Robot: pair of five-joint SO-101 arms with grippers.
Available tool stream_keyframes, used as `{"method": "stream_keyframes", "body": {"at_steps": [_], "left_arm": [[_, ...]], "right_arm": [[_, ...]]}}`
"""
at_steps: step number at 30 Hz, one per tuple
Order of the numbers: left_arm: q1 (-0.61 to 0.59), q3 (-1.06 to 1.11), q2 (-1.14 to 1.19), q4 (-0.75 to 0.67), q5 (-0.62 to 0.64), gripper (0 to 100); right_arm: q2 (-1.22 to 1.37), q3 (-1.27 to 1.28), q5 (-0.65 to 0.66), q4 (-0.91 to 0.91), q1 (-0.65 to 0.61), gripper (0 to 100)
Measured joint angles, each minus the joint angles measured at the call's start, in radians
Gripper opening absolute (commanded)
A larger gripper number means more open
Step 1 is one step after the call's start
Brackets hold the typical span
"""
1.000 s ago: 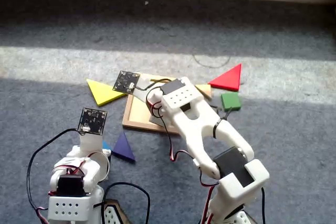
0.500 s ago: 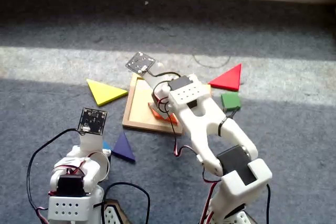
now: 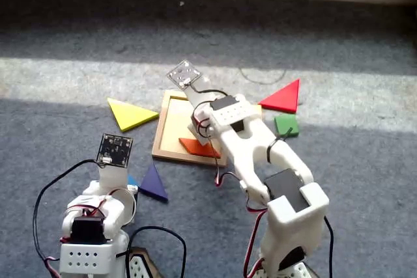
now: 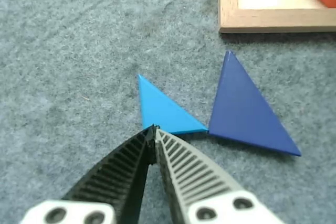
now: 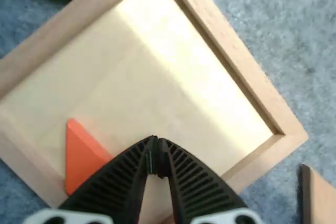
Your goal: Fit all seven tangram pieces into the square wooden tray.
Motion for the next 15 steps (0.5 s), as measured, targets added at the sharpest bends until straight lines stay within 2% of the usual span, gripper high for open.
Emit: {"method": "stream_keyframes", "body": {"at_steps": [5, 15], "left_arm": [[0.0, 0.0, 0.0, 0.0, 0.0, 1], [0.0, 0.0, 0.0, 0.0, 0.0, 1]], "right_arm": [[0.003, -0.038, -0.002, 0.143, 0.0, 0.5], [0.005, -0.061, -0.002, 0.264, 0.006, 0.5]]}}
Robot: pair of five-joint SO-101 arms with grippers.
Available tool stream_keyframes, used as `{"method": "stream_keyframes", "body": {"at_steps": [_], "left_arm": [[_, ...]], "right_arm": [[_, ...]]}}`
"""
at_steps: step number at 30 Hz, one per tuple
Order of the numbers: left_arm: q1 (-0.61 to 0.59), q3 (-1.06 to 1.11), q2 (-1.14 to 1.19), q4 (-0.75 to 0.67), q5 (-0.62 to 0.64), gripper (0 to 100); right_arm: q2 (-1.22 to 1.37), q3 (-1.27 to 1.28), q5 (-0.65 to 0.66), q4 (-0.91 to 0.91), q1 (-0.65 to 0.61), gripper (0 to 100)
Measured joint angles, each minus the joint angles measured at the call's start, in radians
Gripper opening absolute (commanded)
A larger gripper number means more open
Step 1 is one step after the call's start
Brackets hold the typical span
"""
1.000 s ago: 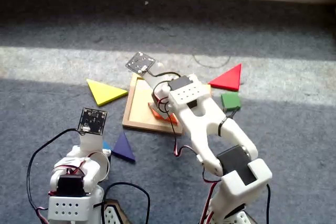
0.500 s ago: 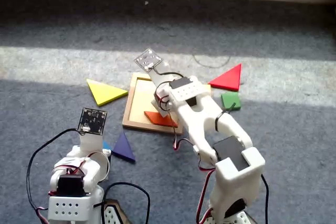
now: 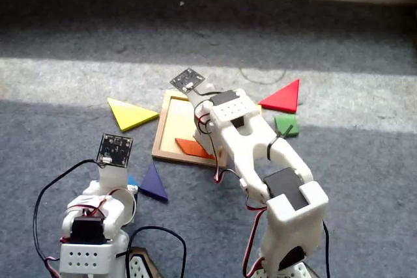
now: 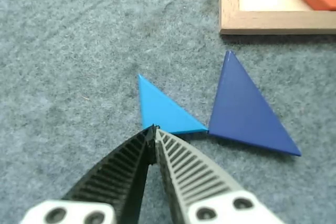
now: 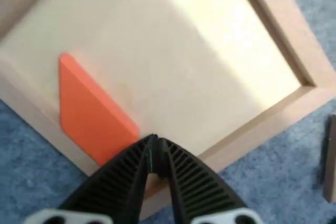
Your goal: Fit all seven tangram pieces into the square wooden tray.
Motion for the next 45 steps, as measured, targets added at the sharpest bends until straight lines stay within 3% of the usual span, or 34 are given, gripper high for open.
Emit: {"method": "stream_keyframes", "body": {"at_steps": [8, 16, 22, 31, 40, 45], "left_arm": [[0.0, 0.0, 0.0, 0.0, 0.0, 1], [0.0, 0.0, 0.0, 0.0, 0.0, 1], [0.0, 0.0, 0.0, 0.0, 0.0, 1], [0.0, 0.0, 0.0, 0.0, 0.0, 1], [0.0, 0.0, 0.0, 0.0, 0.0, 1], [0.0, 0.0, 0.0, 0.0, 0.0, 1]], "right_arm": [[-0.038, 0.002, -0.009, 0.012, -0.002, 0.5], [-0.163, 0.002, -0.141, -0.04, -0.003, 0.5], [-0.164, 0.002, -0.149, -0.066, -0.115, 0.5], [-0.115, 0.057, -0.149, -0.244, -0.216, 0.5], [-0.063, 0.074, -0.149, -0.269, -0.199, 0.5], [-0.063, 0.074, -0.149, -0.189, -0.161, 0.5]]}}
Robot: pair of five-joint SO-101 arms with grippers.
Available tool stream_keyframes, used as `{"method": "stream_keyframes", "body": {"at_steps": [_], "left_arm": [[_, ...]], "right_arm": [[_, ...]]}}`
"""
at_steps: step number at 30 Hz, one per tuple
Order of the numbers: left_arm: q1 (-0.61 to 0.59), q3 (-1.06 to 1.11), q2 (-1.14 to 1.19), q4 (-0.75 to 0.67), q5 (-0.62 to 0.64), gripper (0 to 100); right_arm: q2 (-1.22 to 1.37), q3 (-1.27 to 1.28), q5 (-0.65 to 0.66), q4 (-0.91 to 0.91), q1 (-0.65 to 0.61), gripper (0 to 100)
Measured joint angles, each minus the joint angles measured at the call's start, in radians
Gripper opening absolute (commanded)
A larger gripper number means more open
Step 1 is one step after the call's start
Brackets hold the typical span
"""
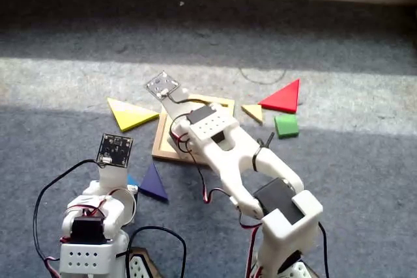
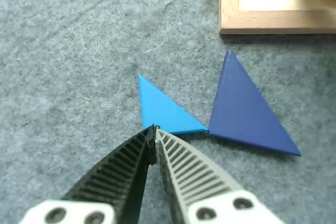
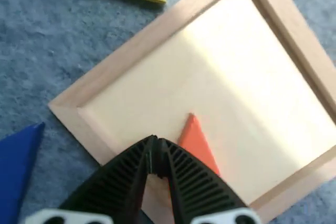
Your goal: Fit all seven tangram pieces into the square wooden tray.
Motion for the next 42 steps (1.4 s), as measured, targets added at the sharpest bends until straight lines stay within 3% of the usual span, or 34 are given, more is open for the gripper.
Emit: {"method": "stream_keyframes", "body": {"at_steps": [18, 28, 42], "left_arm": [[0.0, 0.0, 0.0, 0.0, 0.0, 1], [0.0, 0.0, 0.0, 0.0, 0.0, 1], [0.0, 0.0, 0.0, 0.0, 0.0, 1]], "right_arm": [[-0.12, 0.0, -0.003, 0.147, 0.029, 0.5], [-0.117, 0.057, -0.003, -0.106, 0.118, 0.5], [-0.026, 0.063, -0.002, -0.121, 0.158, 0.5]]}}
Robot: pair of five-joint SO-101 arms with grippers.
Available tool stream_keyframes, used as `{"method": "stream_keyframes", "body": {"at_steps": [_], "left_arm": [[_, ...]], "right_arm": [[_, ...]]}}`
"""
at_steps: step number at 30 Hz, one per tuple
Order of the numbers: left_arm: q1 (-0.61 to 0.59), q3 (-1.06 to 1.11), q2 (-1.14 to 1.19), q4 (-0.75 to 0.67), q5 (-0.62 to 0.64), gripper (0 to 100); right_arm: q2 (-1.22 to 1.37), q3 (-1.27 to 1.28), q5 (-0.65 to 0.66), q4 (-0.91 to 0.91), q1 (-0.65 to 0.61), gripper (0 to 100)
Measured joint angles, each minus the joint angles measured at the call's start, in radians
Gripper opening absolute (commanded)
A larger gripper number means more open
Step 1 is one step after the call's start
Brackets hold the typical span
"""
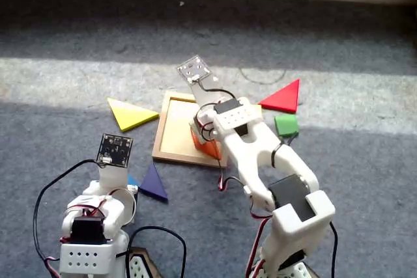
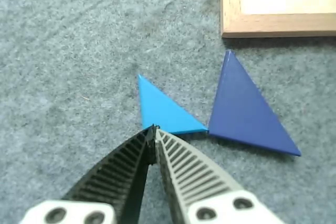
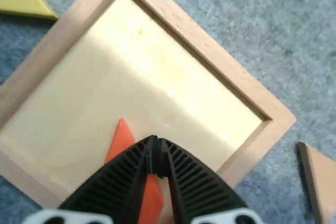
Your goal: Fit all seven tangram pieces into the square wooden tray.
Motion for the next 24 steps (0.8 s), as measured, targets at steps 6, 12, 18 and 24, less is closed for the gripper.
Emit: {"method": "stream_keyframes", "body": {"at_steps": [6, 12, 18, 24], "left_arm": [[0.0, 0.0, 0.0, 0.0, 0.0, 1], [0.0, 0.0, 0.0, 0.0, 0.0, 1], [0.0, 0.0, 0.0, 0.0, 0.0, 1], [0.0, 0.0, 0.0, 0.0, 0.0, 1]], "right_arm": [[0.0, 0.0, 0.0, 0.104, 0.0, 0.5], [0.0, -0.002, 0.0, 0.114, 0.0, 0.5], [-0.023, 0.0, 0.0, 0.123, 0.0, 0.5], [-0.253, 0.064, 0.0, 0.123, 0.021, 0.5]]}}
